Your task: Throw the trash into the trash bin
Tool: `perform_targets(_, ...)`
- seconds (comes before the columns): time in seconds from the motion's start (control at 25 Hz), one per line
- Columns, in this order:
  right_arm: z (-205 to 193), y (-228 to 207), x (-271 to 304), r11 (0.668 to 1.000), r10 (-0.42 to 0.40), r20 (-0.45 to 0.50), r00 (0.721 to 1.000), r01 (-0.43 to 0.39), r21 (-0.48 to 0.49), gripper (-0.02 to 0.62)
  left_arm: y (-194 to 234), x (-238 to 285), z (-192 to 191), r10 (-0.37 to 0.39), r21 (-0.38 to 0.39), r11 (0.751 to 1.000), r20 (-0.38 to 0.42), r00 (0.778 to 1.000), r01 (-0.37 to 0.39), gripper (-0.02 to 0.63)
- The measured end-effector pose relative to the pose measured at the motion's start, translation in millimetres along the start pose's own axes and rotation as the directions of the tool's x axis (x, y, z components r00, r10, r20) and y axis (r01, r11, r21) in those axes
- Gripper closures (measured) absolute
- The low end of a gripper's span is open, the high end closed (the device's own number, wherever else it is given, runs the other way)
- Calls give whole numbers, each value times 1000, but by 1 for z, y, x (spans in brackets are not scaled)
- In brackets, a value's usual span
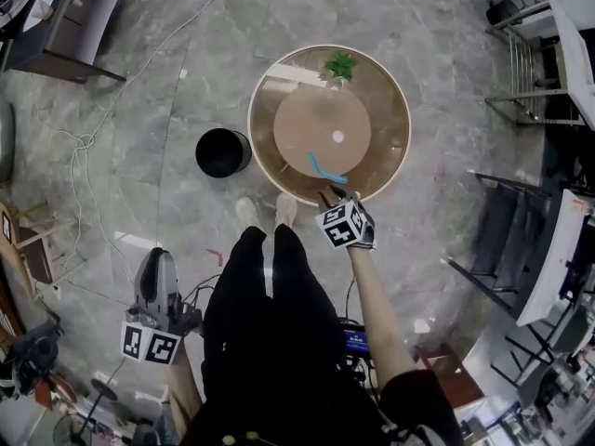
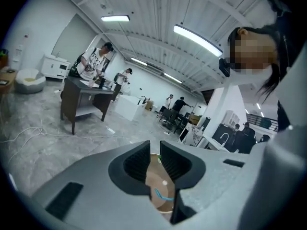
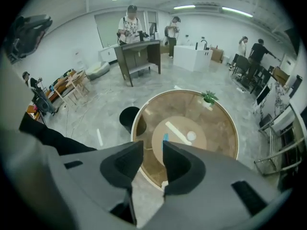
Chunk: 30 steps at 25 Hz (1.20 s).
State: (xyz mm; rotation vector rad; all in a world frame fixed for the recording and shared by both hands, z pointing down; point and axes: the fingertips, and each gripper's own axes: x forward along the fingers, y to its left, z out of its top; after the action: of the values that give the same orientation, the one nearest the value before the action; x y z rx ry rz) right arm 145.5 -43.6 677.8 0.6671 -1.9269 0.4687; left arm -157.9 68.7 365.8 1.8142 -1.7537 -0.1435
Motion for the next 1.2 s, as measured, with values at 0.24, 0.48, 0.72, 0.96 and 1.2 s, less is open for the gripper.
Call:
perform_targets(0.24,-20,-17,77,999,7,-151,989,-13,-40,448,15,18,-42,26,-14,999,-124,992,-28,552)
perform_targets(0.48,-49,-24,134,990,-15,-259,966,-23,-140,465,29,22,-78,20,-61,998,-199,980,-33,552)
perform_targets(0.72,-60,-28,163,989,0,-321,947,-47,-141,474,46,22,-98,55,-66,995,-254,966,-74,552)
perform_targets(0.96,-66,-33,173,986,-27,-377,926,-36,-161,508,59,21,-104,81,-68,992,-280,957,-104,552)
perform_targets(1.2,-57,-37,171,989,-40,-362,931,-16,-149,568,66,20,-101,93,-82,990,-276,957,-119,552)
